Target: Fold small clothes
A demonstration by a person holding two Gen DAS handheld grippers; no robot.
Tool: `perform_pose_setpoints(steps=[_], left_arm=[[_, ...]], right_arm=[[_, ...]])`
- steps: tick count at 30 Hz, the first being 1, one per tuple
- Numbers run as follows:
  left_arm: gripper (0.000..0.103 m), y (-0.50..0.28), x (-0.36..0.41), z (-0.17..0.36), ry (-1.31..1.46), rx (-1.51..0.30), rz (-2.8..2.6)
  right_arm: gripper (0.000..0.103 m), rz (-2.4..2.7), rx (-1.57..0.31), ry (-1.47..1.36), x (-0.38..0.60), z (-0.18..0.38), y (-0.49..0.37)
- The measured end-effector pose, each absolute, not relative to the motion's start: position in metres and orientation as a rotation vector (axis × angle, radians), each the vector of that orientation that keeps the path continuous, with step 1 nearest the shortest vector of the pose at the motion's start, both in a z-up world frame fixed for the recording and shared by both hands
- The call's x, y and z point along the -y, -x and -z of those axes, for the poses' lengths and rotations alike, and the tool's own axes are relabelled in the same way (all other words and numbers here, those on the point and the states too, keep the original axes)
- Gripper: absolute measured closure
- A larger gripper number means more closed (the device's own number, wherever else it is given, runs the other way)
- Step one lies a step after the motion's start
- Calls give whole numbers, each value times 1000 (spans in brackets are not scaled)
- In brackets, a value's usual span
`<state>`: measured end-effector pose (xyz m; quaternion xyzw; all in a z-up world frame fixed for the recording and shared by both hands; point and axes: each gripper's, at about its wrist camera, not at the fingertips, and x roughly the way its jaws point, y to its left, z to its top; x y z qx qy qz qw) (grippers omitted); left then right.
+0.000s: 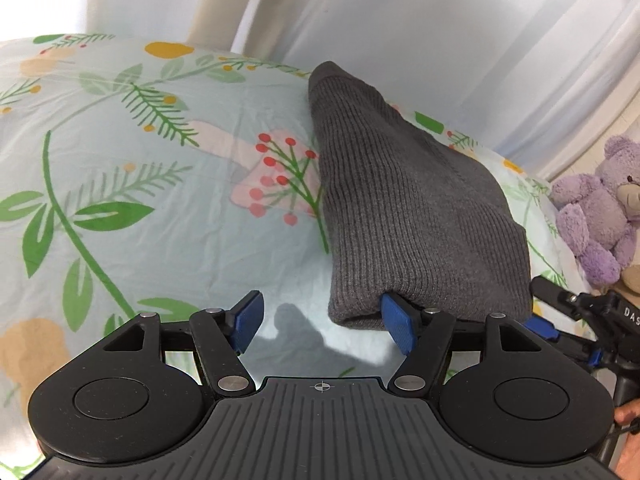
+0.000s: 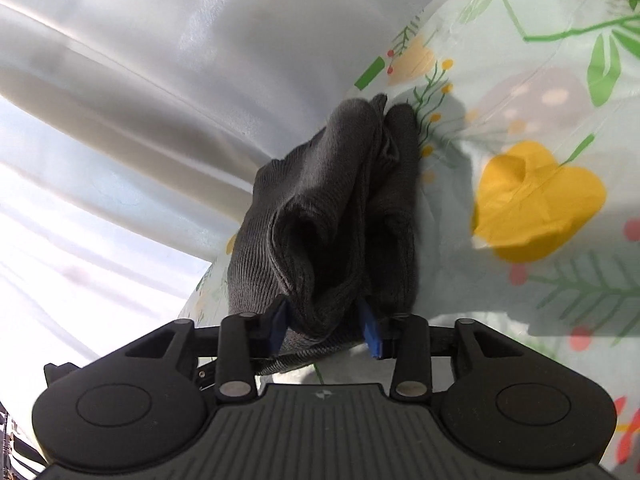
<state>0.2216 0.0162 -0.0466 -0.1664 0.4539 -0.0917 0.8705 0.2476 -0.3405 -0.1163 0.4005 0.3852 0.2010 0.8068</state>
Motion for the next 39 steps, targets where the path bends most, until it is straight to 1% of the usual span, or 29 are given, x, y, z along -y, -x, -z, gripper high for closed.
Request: perform_pose_setpoints(steps=[1,2,5,9,14,17,20,23,27,31,34,35,36,37,39], left_arm=[[32,-222,-21,43,352,-942,190],[32,-222,-25,40,358,-931,190],[31,-230,-36,33,394,-909,198],[31,-257,-42,37,486,-921,272],[32,-295,-39,49,555,-940,330],[33,-316,-38,58,628,-949,376],[33,-335,-33,69,668,-981,401],[33,-348,-30,79,705,-997,417],[33,-356,-30,87,751,-1010,417],[33,-360,-28,91,739,-1019,423],[35,-361,-26,92,712,-1011,426],[37,-361,-25,92,704,-1008,426],[38,-361,-24,92,697,-1005,425],[38,-360,-24,91,694,-1003,423],[43,-359,-25,91,693,-1001,414]], right_arm=[[44,-419,-805,-860,347,114,-246],[41,-414,-789,-871,354,113,-247],[41,-393,-777,-907,368,113,-256],[41,-418,-777,-949,370,117,-273],[41,-401,-832,-990,376,134,-303],[32,-425,-862,-1065,381,148,-321],[27,-475,-874,-1115,382,153,-338],[25,-478,-874,-1085,380,147,-352],[24,-502,-907,-1048,371,146,-370],[24,-539,-919,-1032,365,146,-381],[28,-558,-922,-1024,362,148,-386],[32,-562,-924,-1022,361,148,-387],[38,-569,-926,-1020,359,148,-389],[41,-569,-931,-1014,358,149,-390],[46,-566,-940,-1001,353,150,-392]])
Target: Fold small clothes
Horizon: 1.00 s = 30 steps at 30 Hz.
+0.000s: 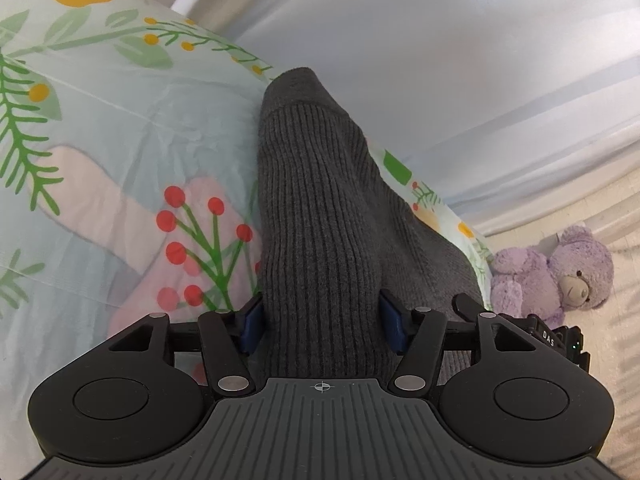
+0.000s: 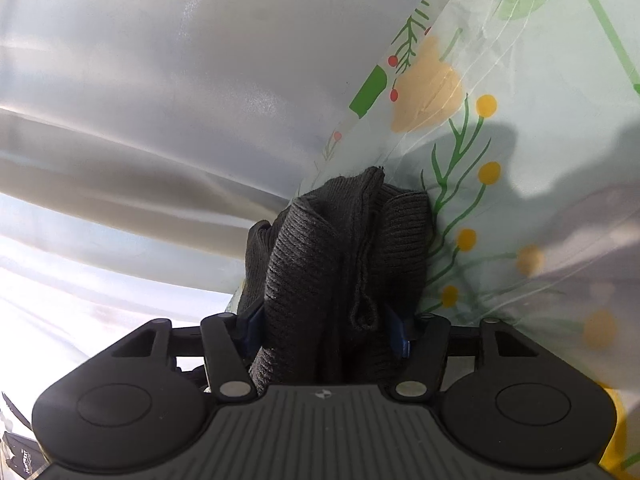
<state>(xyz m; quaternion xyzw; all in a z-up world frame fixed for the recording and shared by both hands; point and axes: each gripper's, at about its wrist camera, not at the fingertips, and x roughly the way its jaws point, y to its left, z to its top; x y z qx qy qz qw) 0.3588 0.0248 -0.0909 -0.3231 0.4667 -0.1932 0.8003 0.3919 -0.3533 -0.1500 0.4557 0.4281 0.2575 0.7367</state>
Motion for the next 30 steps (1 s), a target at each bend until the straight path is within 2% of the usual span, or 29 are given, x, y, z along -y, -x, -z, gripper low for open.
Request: perform_pose_setpoints(steps=[1,4,9,20,26,28,30], left_arm=[[45,-358,-24,90,690,-997,410],[54,-353,-23,85,678,-973,409],[59,-344,-16,67,623,-922,409],[60,-308,-40,17,560,-810,340],[58,-296,-71,25,578,-831,221],[55,-297,-78,33,575,-872,174],[51,-294,-87,39,566,-893,134]], right_arm=[[47,-565,-942,-995,352,150,-392],[61,-554,-940,-953,346,144,-391],[67,-554,-900,-868,336,123,-381],[68,-643,-878,-820,295,89,-378],[68,-693,-915,-756,252,82,-387],[64,-676,-944,-707,239,84,-388],[54,-604,-951,-586,229,82,-385]])
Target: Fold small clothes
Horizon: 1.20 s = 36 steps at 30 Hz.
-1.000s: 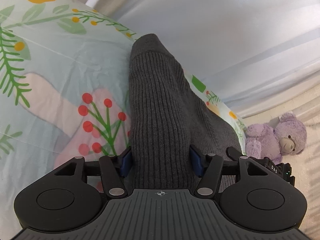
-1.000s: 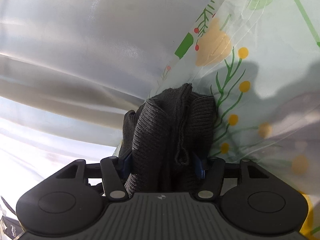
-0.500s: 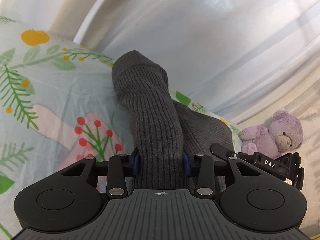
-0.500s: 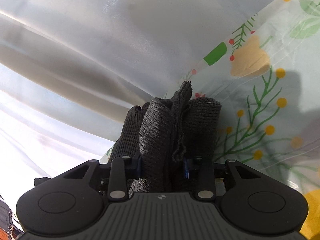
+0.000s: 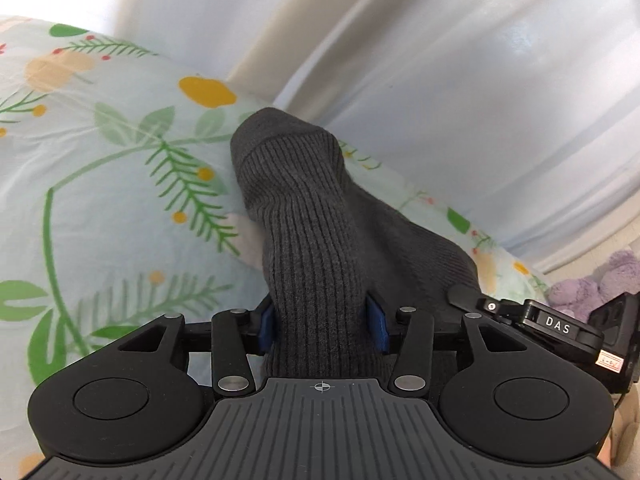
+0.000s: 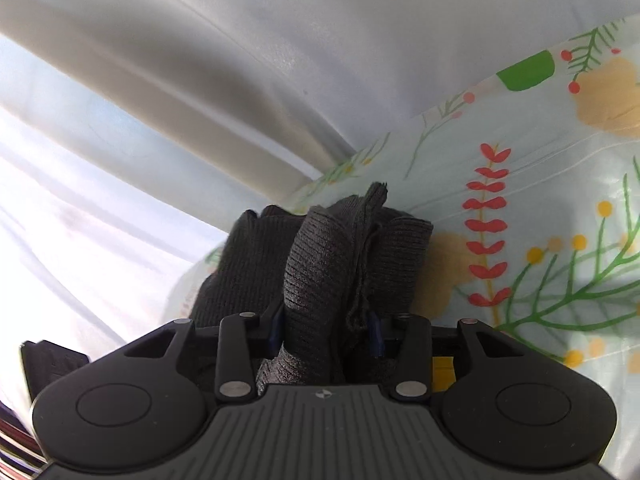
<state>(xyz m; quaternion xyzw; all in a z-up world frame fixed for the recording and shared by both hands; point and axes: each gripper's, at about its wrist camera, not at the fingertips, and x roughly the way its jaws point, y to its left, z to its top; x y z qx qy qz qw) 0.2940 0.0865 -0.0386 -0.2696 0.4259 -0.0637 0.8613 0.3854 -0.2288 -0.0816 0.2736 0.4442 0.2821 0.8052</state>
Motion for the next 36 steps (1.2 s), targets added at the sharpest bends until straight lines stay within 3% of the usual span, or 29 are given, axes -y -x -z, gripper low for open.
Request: perform_pose_setpoints(steps=[2,4,7,9,11,18,24,27,36], left_arm=[[51,-290,-98,39,591,-882,118],[50,-286,-108,35,611,-849,91],[49,-285,-118,24,592,-798,-2],[48,-290,-117,17,576,-782,-65],[45,-297,-115,11,566,-782,-97],[38,-343,-75,14,412,-771,-120],[37,-383,-53,44,340,-779,-169],[28,-390,-51,57,285,-789,-190],[22,-392,-48,63,236,-779,-227]], right_arm=[[40,-463,-910,-407,222,71,-379],[40,-395,-834,-308,219,58,-372],[42,-433,-778,-286,201,35,-371],[54,-470,-769,-251,175,27,-378],[58,-467,-791,-196,145,24,-388],[69,-378,-819,-35,99,69,-407],[68,-295,-643,-41,114,89,-374],[63,-265,-650,-100,125,91,-376],[61,-251,-653,-140,131,96,-379]])
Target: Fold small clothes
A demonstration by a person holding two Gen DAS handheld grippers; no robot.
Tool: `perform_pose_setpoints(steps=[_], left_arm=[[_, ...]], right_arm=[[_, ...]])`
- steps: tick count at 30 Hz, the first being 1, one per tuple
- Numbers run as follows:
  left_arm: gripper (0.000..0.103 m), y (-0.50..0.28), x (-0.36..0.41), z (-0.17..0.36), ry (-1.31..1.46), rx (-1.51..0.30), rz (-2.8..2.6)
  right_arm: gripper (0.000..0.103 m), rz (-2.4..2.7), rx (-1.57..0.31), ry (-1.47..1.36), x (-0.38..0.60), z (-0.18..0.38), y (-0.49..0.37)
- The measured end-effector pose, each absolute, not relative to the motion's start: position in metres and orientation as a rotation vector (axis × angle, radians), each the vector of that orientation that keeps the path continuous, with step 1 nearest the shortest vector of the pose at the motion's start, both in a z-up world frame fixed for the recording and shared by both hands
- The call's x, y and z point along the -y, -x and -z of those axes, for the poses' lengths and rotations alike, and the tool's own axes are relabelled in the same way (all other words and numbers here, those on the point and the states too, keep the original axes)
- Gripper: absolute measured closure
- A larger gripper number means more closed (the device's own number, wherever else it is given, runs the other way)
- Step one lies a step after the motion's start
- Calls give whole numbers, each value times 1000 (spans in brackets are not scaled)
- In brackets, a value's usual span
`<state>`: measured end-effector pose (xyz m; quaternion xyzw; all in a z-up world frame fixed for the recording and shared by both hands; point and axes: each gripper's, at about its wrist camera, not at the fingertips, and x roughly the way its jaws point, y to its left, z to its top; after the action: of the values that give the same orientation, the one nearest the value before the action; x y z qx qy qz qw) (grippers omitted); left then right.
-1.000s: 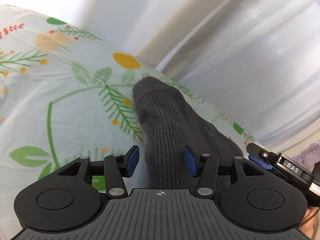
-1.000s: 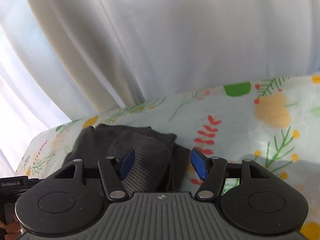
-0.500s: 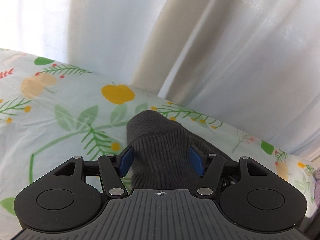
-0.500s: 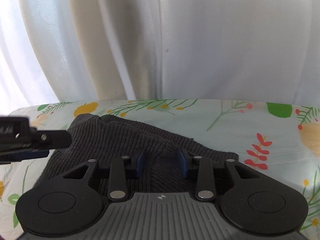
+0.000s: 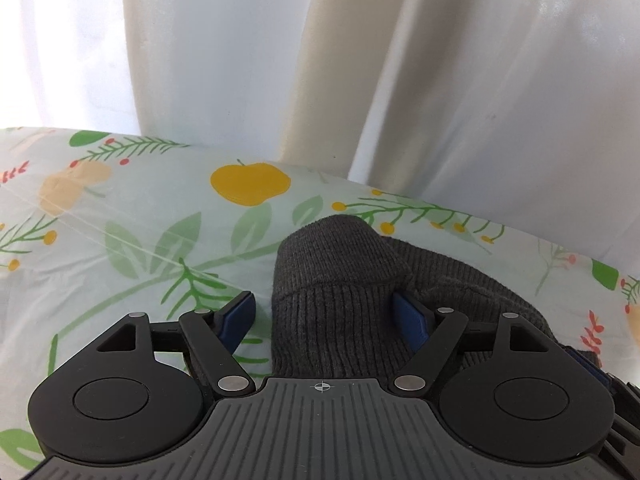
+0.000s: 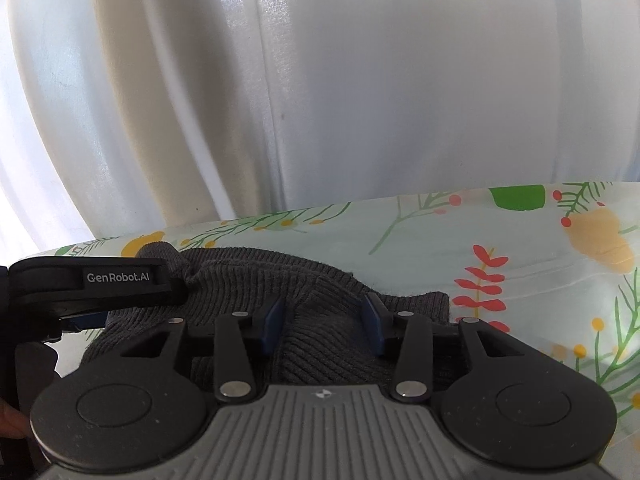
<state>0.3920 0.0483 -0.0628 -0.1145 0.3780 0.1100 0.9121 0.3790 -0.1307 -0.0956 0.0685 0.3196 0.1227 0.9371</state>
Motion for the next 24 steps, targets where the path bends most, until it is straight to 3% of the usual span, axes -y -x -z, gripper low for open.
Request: perform_pose_setpoints(steps=[11,17,19,21,24], left_arm=[[21,-371,-56,56,307,-762,-275],[22,-292,-67,36,296,-724,-150],[22,-256,-69,28,327,-714,-90],[18,-218,-73,27,410,-705,-21],[18,-178,-76,38,517,-759,26]], right_arm=[[59,-235,-654,-145,128,94,-379],[55,-242,-685,-256,165,73,-352],[47,-331,-693,-365,191,65,-325],[28,-448,-697,-518,220,62,-291],[21,-530,-762,-769,256,76,-249]])
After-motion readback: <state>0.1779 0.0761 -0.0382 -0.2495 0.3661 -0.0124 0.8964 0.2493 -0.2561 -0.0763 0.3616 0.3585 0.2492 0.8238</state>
